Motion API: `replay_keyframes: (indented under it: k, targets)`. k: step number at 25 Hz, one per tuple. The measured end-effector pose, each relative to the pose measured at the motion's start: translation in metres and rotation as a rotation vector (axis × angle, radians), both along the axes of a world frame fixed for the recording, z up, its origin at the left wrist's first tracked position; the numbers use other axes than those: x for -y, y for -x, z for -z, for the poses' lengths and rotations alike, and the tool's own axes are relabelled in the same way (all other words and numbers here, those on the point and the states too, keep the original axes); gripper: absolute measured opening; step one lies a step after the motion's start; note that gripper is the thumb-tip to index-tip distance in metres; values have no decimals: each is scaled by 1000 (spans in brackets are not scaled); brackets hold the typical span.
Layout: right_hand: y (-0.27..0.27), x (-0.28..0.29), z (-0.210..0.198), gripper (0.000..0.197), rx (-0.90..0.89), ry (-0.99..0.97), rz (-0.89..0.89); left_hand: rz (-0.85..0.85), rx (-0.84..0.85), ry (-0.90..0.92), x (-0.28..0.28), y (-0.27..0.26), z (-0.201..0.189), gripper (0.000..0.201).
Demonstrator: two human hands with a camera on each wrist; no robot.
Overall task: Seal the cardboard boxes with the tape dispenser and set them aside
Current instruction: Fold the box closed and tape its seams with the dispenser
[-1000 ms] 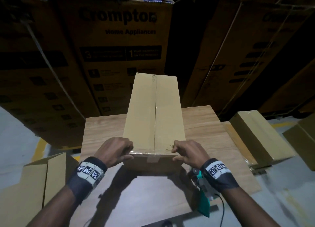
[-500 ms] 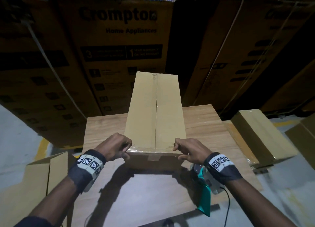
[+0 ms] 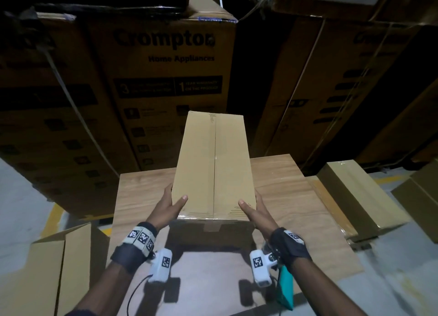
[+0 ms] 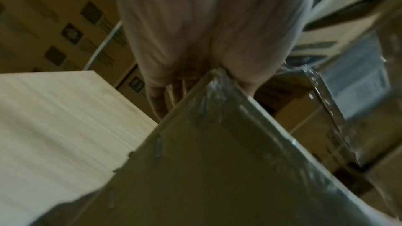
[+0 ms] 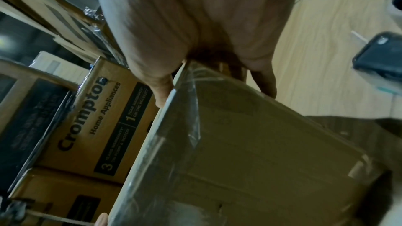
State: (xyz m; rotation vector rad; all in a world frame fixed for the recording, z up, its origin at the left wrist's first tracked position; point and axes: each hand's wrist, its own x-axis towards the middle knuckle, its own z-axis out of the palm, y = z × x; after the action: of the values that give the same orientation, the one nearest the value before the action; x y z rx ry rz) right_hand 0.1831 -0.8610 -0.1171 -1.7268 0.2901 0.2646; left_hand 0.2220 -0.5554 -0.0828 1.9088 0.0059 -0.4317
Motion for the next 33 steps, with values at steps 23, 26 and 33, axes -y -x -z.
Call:
replay_keyframes:
  k: [23, 26, 33]
  targets:
    - [23, -4, -37, 54, -108, 389, -223, 122, -66, -339, -57, 36, -16, 82]
    - [-27, -11, -58, 59, -119, 514, -418, 96, 50, -442, -56, 61, -20, 109]
    - [-110, -37, -80, 53, 83, 1157, -499, 454, 161, -696, 17, 108, -17, 101]
